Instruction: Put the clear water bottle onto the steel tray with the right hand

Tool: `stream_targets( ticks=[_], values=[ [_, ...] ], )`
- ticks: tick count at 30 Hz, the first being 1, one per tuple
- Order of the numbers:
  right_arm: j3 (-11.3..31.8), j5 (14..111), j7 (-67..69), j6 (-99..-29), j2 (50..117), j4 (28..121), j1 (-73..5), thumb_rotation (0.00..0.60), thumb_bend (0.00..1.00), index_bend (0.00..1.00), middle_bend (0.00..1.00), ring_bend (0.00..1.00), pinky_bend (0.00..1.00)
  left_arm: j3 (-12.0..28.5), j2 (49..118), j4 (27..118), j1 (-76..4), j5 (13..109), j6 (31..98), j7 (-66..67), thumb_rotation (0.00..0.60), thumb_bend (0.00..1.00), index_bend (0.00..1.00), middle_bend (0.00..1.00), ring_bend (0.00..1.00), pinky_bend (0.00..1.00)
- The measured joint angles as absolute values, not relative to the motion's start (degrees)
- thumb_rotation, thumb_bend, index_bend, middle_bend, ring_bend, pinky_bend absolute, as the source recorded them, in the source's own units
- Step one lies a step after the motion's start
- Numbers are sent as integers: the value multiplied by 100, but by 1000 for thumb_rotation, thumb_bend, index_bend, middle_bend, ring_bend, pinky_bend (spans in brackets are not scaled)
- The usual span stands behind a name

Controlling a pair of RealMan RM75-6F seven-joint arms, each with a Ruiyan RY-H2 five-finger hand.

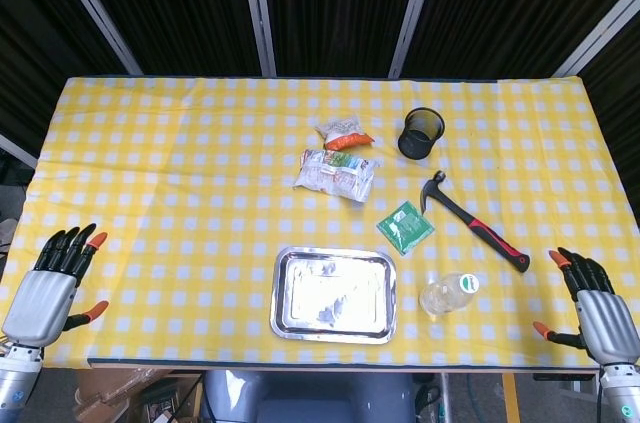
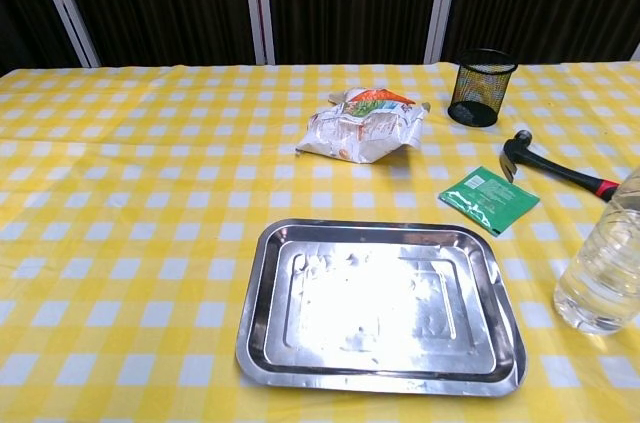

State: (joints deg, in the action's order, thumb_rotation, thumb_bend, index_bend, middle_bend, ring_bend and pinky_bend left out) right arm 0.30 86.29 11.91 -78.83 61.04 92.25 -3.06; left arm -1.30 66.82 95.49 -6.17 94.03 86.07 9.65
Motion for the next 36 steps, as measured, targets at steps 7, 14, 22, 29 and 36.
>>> stream_targets(
  ticks=[7,14,22,29,36],
  values=[
    [-151,8902,2423,-7476,6095,9232,-489,600,214,89,63,0,0,-139,6676,9566,-612,9398,8597,952,600,190,18,0,0,0],
    [-456,9349,3595,-6602,6364,9092,-976,600,214,98,63,0,0,-120,6643,9564,-612,9363,8595,874,600,189,18,0,0,0],
    [-440,9309,3420,-6118,6975,8892,-1353,600,214,99,63,0,0,-131,6668,9554,-632,9367,8536,937,600,189,18,0,0,0],
    [-151,8905,3374,-5979,7254,9003,-1548,600,214,160,89,0,0,-124,6705,9545,-653,9330,8478,1021,600,190,18,0,0,0],
    [37,8643,3901,-5957,7362,9129,-1640,600,287,461,377,152,0,-131,6729,9549,-663,9303,8426,1113,600,190,18,0,0,0]
  ],
)
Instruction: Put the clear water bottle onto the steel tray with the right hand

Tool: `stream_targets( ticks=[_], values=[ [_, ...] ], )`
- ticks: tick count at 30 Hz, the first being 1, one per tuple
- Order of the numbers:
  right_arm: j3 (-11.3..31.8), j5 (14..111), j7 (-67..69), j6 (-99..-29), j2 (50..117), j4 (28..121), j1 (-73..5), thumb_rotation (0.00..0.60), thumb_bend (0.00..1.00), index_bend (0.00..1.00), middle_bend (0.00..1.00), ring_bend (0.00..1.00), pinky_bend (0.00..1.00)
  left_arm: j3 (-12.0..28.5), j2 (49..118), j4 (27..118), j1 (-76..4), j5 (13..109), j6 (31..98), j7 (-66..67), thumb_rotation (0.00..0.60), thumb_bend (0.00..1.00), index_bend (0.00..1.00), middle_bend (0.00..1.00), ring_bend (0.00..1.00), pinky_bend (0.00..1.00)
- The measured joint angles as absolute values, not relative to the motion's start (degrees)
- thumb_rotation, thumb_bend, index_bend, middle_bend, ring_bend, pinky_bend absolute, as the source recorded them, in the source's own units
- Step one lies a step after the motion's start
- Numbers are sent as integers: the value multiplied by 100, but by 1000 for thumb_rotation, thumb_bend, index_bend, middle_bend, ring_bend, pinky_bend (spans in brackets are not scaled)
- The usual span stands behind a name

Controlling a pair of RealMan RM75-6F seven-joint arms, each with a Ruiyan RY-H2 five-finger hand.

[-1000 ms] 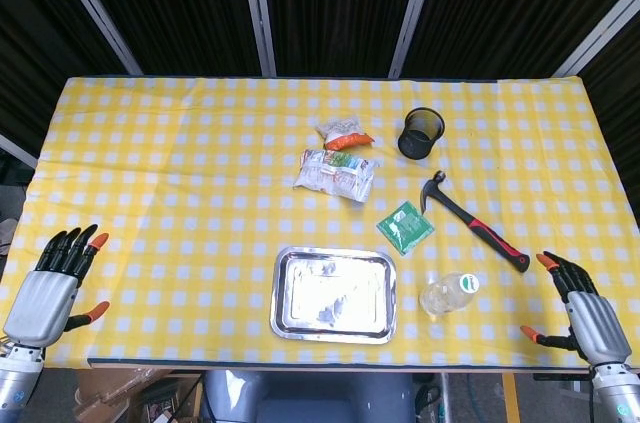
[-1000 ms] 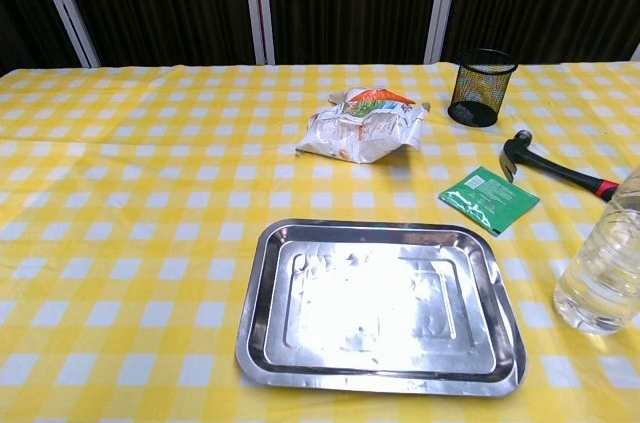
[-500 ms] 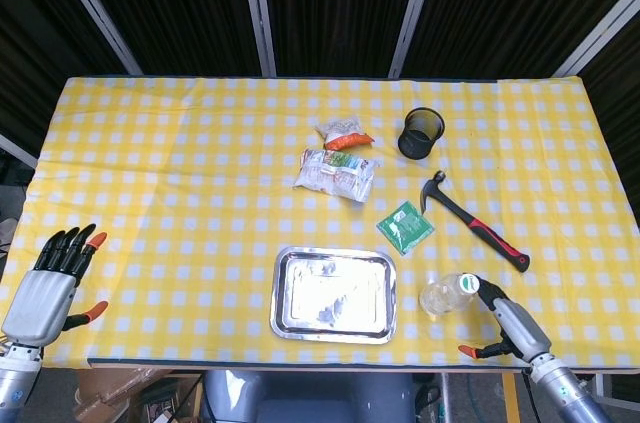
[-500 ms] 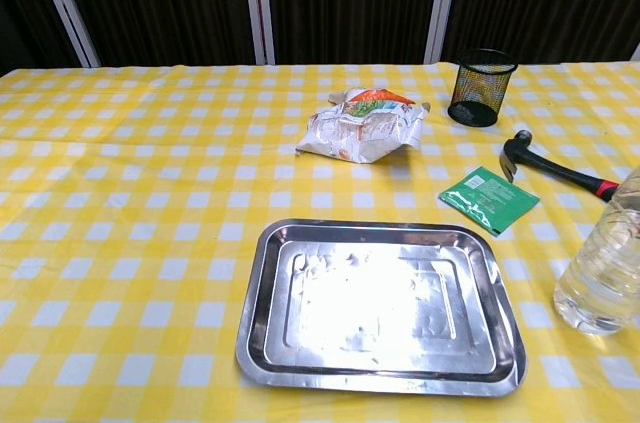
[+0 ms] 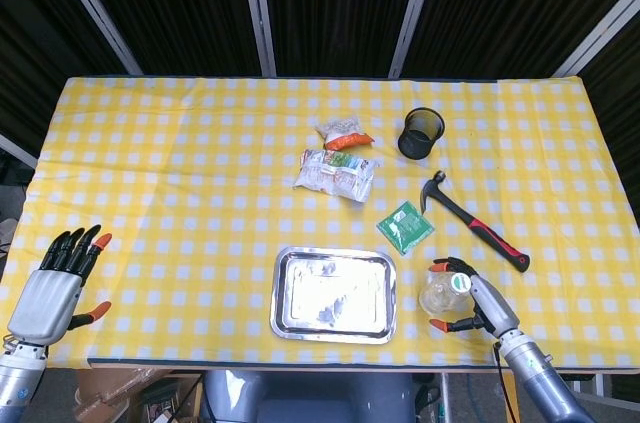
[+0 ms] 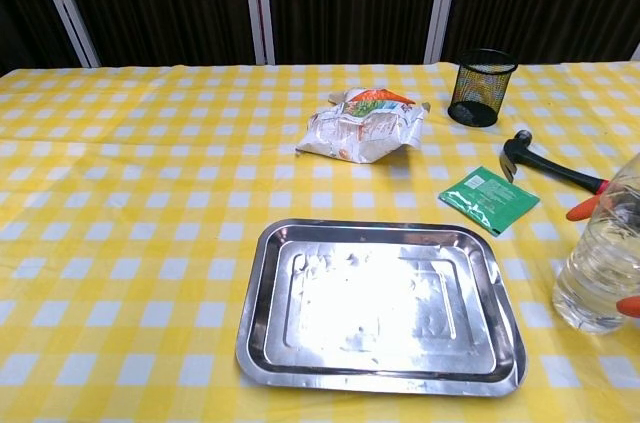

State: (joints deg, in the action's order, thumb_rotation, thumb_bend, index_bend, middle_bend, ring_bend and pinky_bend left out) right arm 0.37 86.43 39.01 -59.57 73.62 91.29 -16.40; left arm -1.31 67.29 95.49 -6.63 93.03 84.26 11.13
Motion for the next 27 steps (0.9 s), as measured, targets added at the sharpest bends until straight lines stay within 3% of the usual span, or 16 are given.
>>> stream_targets(
  ticks=[3,6,17,27],
  values=[
    [102,8510,4121,-5988,7425,9100,-1640,600,388,616,524,247,0,-136,6732,9563,-664,9302,8419,1146,600,189,25,0,0,0],
    [159,8332,4079,-6069,7503,9013,-1596,600,421,693,585,289,0,-133,6727,9563,-662,9300,8427,1145,600,189,26,0,0,0],
    [179,8248,4326,-6177,7467,9025,-1493,600,510,706,596,295,0,-147,6715,9581,-651,9344,8466,1130,600,190,28,0,0,0],
    [370,8445,3961,-6348,7107,9988,-1652,600,514,706,596,295,0,-124,6683,9579,-647,9282,8461,1046,600,189,28,0,0,0]
  ],
)
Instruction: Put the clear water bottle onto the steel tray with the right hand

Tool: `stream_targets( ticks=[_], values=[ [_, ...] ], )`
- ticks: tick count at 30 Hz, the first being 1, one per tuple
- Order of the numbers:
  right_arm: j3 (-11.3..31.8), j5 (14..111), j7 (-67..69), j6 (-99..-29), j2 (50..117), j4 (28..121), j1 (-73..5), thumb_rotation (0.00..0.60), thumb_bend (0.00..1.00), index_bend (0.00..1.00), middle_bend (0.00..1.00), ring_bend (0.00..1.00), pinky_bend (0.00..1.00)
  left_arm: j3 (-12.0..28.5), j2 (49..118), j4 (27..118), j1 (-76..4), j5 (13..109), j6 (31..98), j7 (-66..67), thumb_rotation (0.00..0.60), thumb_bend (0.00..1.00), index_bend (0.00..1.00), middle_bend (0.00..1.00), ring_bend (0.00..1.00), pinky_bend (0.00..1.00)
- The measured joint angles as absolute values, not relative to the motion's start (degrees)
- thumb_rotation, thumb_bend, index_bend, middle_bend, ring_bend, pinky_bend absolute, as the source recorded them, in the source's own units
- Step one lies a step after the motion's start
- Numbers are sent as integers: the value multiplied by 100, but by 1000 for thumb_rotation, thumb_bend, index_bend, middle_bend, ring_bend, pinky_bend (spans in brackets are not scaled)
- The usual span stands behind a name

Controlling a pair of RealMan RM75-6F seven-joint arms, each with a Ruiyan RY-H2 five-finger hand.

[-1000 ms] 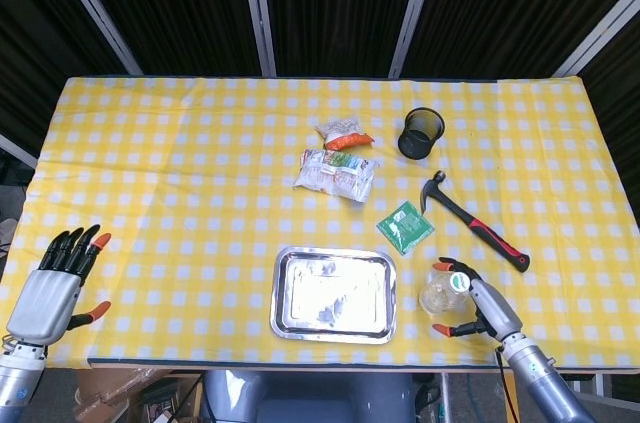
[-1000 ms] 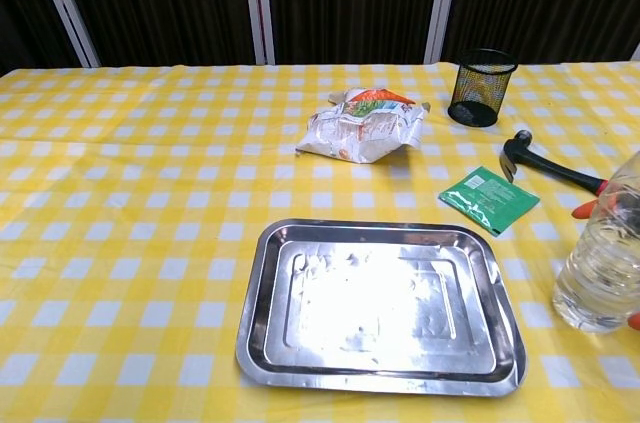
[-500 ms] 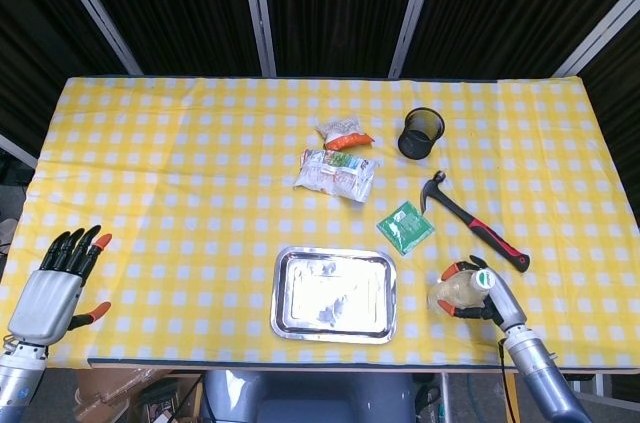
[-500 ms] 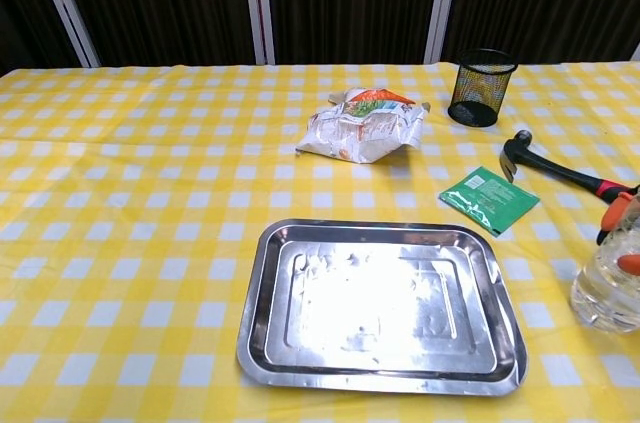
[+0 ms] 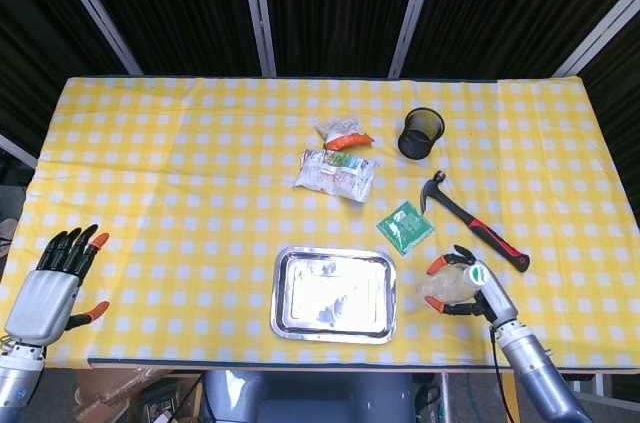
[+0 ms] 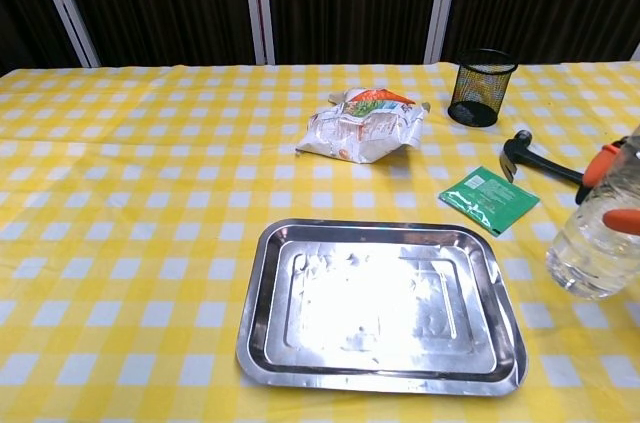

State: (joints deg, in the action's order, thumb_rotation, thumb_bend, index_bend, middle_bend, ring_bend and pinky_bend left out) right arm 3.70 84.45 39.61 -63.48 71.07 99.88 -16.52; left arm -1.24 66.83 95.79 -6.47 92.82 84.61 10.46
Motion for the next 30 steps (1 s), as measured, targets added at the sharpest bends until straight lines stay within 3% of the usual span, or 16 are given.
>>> stream_targets(
  ticks=[21,26,30],
  values=[
    [810,7149,1497,-6036,7723,11266,-2246,600,543,706,596,295,0,-102,6619,9567,-661,9244,8451,867,600,189,28,0,0,0],
    [937,7054,1401,-6067,7369,11518,-2266,600,580,706,596,295,0,-93,6584,9563,-658,9215,8453,791,600,189,30,0,0,0],
    [1175,6925,1326,-6118,6713,11979,-2282,600,580,706,596,295,0,-104,6571,9580,-651,9230,8461,779,600,190,30,0,0,0]
  ],
)
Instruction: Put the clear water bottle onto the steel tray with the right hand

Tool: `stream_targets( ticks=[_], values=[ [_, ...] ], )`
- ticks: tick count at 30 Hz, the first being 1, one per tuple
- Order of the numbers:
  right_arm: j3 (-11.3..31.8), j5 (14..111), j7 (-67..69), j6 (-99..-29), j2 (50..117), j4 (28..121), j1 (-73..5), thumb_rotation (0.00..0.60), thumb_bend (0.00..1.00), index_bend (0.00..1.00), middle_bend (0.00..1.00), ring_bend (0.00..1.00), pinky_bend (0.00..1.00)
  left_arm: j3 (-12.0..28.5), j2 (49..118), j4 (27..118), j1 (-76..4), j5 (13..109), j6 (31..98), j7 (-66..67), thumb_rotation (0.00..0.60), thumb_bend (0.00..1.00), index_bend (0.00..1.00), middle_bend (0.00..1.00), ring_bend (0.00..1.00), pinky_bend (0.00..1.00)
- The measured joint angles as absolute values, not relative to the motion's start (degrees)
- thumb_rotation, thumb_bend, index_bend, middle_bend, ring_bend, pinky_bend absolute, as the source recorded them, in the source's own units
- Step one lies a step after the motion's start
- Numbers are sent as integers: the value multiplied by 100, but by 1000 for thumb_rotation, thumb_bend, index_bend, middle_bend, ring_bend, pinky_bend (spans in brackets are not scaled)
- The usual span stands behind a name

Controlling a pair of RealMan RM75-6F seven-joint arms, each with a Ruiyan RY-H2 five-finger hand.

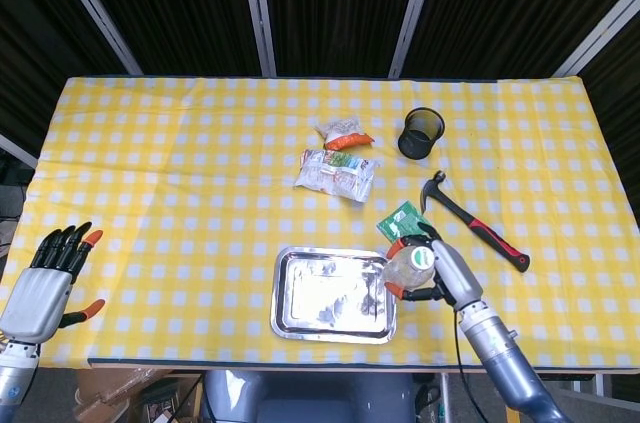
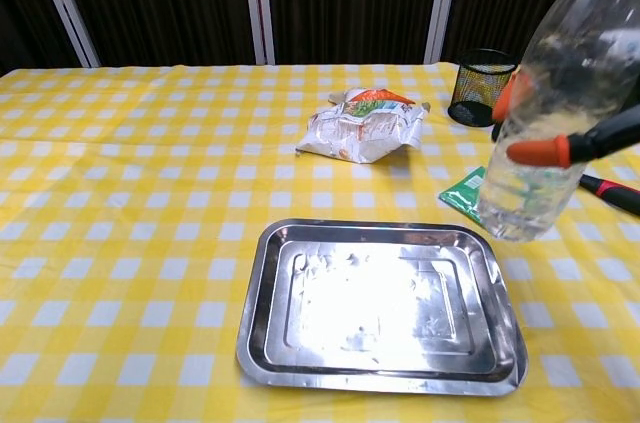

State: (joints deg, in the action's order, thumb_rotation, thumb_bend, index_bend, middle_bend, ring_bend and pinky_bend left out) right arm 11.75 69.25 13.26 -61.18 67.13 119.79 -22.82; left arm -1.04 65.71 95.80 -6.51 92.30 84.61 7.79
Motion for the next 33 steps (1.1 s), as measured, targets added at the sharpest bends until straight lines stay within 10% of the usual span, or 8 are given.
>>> stream_targets(
  ticks=[19,33],
  values=[
    [2824,5715,2193,-5532,3762,13485,-2666,600,581,706,598,295,0,-88,6523,9570,-627,9214,8511,668,600,190,30,0,0,0],
    [1971,5378,1864,-4960,4657,13131,-2839,600,582,706,598,295,0,-73,6527,9564,-624,9195,8514,685,600,190,30,0,0,0]
  ],
)
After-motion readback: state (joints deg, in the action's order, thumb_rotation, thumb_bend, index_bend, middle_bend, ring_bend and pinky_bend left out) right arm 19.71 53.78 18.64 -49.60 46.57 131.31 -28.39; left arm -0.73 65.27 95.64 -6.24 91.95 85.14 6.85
